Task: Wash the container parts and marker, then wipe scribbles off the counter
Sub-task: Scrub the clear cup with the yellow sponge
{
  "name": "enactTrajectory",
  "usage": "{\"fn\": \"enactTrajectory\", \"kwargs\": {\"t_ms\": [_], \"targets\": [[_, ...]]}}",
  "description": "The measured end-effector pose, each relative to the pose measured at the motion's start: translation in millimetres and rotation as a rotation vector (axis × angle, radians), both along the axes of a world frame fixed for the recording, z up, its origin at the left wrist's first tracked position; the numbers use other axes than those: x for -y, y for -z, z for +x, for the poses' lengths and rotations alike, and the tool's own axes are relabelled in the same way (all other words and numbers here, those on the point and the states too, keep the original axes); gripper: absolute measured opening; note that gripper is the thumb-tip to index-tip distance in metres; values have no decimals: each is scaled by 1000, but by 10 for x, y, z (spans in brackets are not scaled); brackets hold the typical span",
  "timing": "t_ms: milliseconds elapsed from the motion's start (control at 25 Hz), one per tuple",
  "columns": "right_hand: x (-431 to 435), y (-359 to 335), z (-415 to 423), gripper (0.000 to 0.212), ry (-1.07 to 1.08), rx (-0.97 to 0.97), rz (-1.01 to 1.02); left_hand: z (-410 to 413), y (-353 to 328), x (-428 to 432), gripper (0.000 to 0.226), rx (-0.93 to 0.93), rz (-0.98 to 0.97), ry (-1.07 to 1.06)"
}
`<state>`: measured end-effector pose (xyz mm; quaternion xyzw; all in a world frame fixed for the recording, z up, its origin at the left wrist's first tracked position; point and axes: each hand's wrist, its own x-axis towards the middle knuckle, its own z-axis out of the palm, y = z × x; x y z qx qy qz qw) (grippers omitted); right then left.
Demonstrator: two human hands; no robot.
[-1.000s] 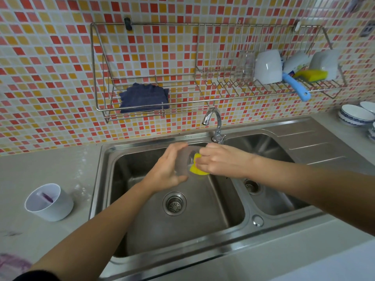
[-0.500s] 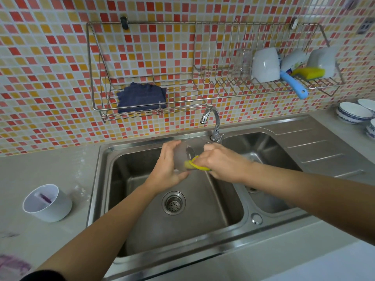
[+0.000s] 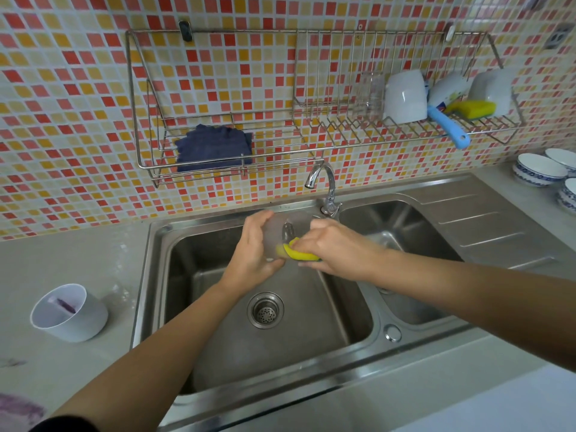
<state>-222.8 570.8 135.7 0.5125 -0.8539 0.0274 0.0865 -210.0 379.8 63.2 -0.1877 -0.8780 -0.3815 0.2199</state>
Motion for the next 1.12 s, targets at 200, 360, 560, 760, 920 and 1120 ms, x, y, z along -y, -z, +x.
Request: {"fn": "enactTrajectory", "kwargs": {"t_ms": [200,360,560,760,920,1120], "targets": [[-88,-164,-150,10,-283,-454,261,22,-119,75,100,165,55,169],[-23,-84,-127,17,-172,-223,200,42,-104,-9,91,188,91,27],[-66,-69,-158,22,-188,-233,176,40,-80,12,88,66,-2,44],[-149,-206,-229,14,-398,-560,335,54,-132,83,104,279,-42,187],[-34,-99,-197,18,-228,-412,200,71,-83,-32,89,229,57,39],[107,80,26,33,155,268,-145,35,-15,-53,88,237,83,-134]]}}
